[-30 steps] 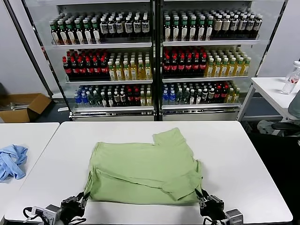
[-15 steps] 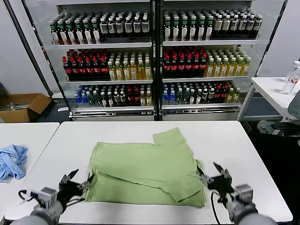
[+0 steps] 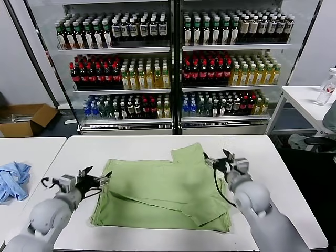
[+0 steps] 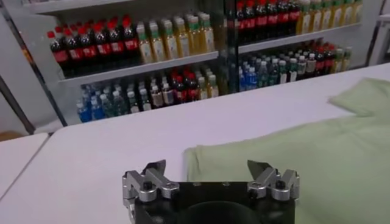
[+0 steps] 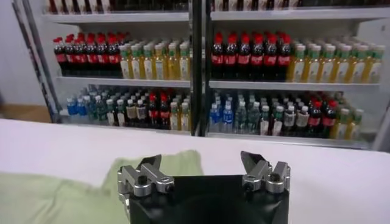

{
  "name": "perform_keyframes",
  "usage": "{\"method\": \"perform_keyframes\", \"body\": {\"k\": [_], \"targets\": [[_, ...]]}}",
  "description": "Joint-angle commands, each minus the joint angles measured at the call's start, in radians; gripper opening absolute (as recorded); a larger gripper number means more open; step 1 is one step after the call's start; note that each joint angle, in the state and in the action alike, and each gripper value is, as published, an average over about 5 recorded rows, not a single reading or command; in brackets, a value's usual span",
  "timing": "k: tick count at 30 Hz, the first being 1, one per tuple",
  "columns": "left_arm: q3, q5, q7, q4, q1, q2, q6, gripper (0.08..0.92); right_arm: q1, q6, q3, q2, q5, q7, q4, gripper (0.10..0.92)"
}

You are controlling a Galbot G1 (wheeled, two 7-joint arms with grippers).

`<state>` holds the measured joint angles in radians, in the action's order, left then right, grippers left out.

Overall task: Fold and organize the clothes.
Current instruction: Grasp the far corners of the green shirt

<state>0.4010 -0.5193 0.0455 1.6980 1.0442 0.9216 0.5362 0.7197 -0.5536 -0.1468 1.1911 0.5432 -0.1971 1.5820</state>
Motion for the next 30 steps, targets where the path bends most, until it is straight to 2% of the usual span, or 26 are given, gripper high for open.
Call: {"method": "perform_keyframes", "body": {"k": [1,10,21,25,30], "targets": [[-0.139,0.021,0.034,-0.270,-0.259,0.010,-0.012,0.823,-0.248,0.009,0.087,0.109,-0.023,0.001,-0.323,0.823],[-0.164,0.080,0.058,-0.420,-0.336,0.053,-0.024,0.823,-0.267,0.051,0.091,0.196,-0.087,0.018,-0.479,0.823],[-0.165,0.073,0.100,-0.400,-0.319,0.059,-0.001,0.816,-0.260,0.059,0.081,0.213,-0.094,0.004,-0.518,0.819],[-0.163,0.073,0.107,-0.402,-0.310,0.065,-0.003,0.748,-0.256,0.048,0.079,0.212,-0.088,0.003,-0.519,0.741],[-0.160,0.070,0.109,-0.400,-0.297,0.065,-0.005,0.601,-0.247,0.044,0.075,0.215,-0.073,0.005,-0.524,0.603]]}}
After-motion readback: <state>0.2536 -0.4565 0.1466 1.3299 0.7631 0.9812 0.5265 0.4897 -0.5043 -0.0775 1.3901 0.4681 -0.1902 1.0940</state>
